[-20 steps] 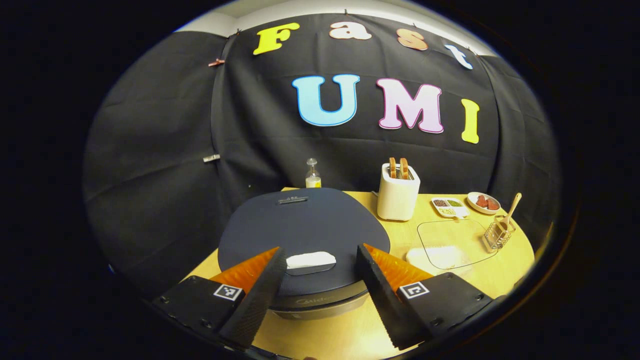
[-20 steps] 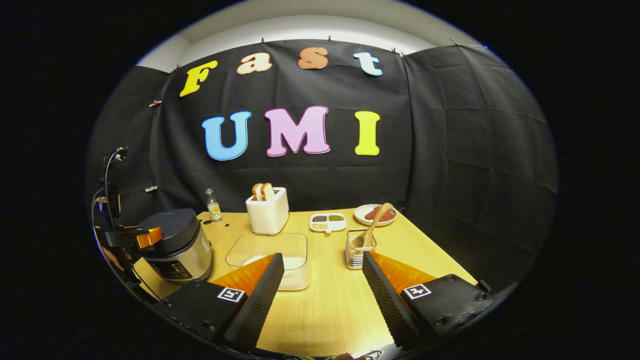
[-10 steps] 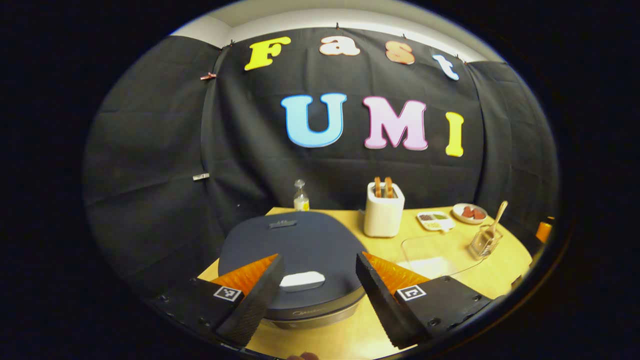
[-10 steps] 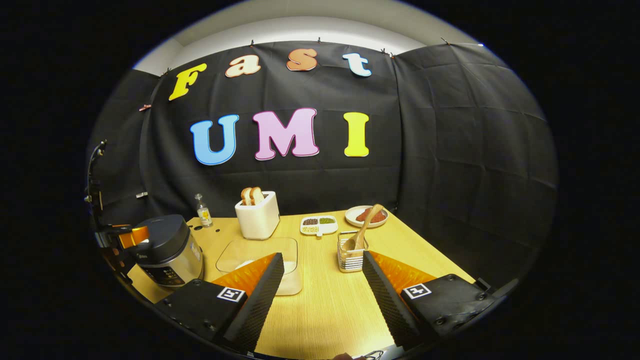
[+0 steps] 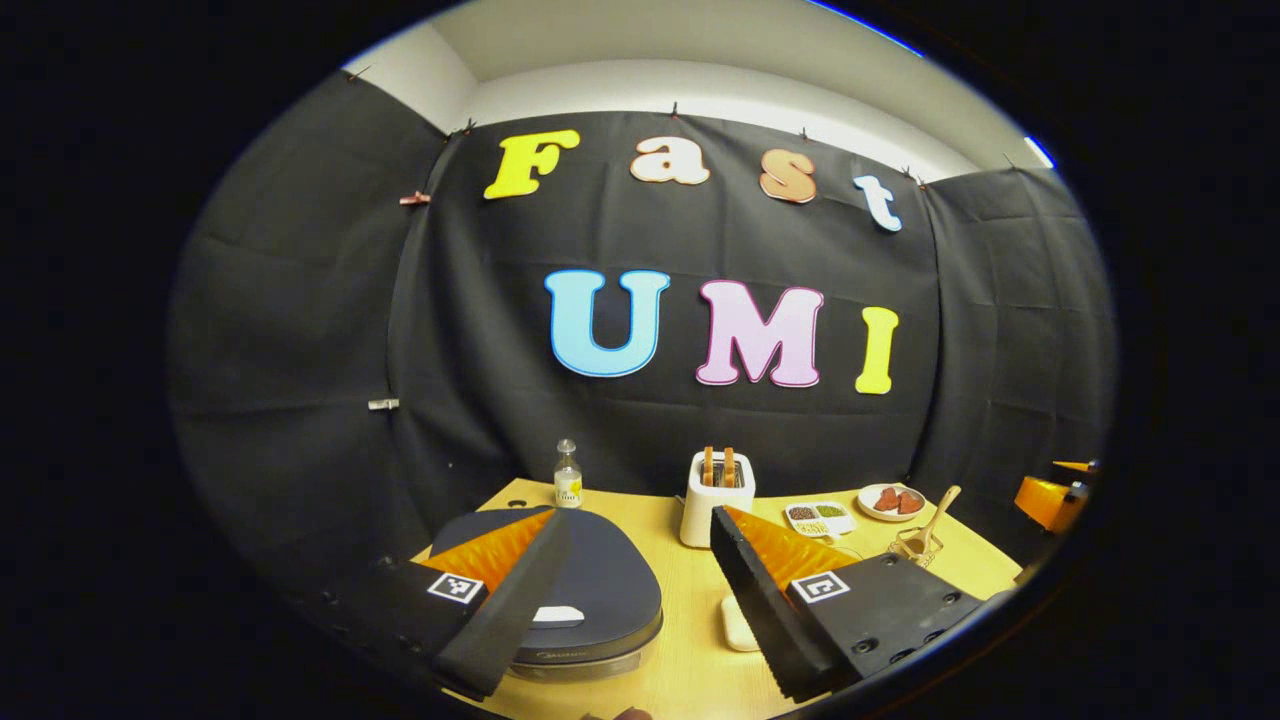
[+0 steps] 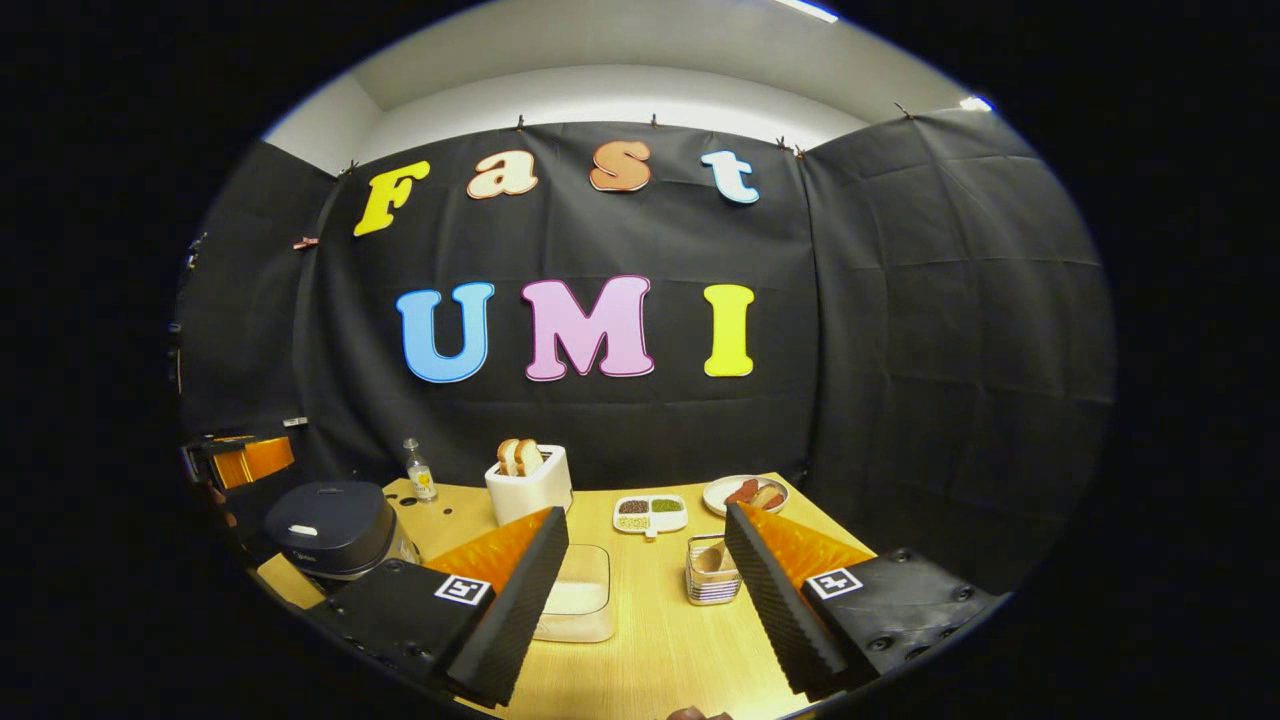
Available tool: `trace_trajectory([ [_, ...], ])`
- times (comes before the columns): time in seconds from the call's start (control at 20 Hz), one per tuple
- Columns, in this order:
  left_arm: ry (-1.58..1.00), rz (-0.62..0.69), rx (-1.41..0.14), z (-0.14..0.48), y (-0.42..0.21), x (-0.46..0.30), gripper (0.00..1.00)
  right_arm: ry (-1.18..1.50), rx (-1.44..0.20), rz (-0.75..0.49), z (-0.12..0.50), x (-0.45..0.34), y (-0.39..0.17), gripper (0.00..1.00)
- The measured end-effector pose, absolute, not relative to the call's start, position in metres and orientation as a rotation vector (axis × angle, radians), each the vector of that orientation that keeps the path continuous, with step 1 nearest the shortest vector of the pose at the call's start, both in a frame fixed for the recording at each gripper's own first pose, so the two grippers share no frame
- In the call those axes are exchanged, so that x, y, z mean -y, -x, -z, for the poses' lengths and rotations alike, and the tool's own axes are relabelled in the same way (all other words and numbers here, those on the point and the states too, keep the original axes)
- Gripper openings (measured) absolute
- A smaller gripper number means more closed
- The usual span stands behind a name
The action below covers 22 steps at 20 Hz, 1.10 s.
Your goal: Close the left gripper, press the button to open the rice cooker; take a wooden spoon from the chopstick holder with the right hand, scoop a spoonful of rice and pour it into the rice cooker, then put the wooden spoon back into the chopstick holder.
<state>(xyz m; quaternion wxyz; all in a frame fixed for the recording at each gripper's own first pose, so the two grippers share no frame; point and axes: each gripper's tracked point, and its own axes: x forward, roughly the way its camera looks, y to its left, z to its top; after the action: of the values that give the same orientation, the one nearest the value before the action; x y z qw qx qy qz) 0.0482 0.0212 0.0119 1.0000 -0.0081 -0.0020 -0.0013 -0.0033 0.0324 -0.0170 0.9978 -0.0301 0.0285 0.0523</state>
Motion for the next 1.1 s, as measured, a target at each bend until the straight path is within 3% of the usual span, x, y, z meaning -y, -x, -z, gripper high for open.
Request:
trace_trajectory([
  [0.35,0.02,0.028,0.016,-0.019,-0.027,-0.001,0.96,0.041,-0.062,-0.045,0.005,-0.017,0.013,0.98],
  [0.65,0.002,0.056,-0.025,-0.007,-0.027,0.022,0.96,0.003,-0.135,-0.079,0.022,-0.009,-0.003,1.0],
  [1.1,-0.007,0.041,-0.055,-0.008,-0.041,0.051,0.96,0.017,-0.105,-0.115,0.009,0.009,-0.028,0.98],
])
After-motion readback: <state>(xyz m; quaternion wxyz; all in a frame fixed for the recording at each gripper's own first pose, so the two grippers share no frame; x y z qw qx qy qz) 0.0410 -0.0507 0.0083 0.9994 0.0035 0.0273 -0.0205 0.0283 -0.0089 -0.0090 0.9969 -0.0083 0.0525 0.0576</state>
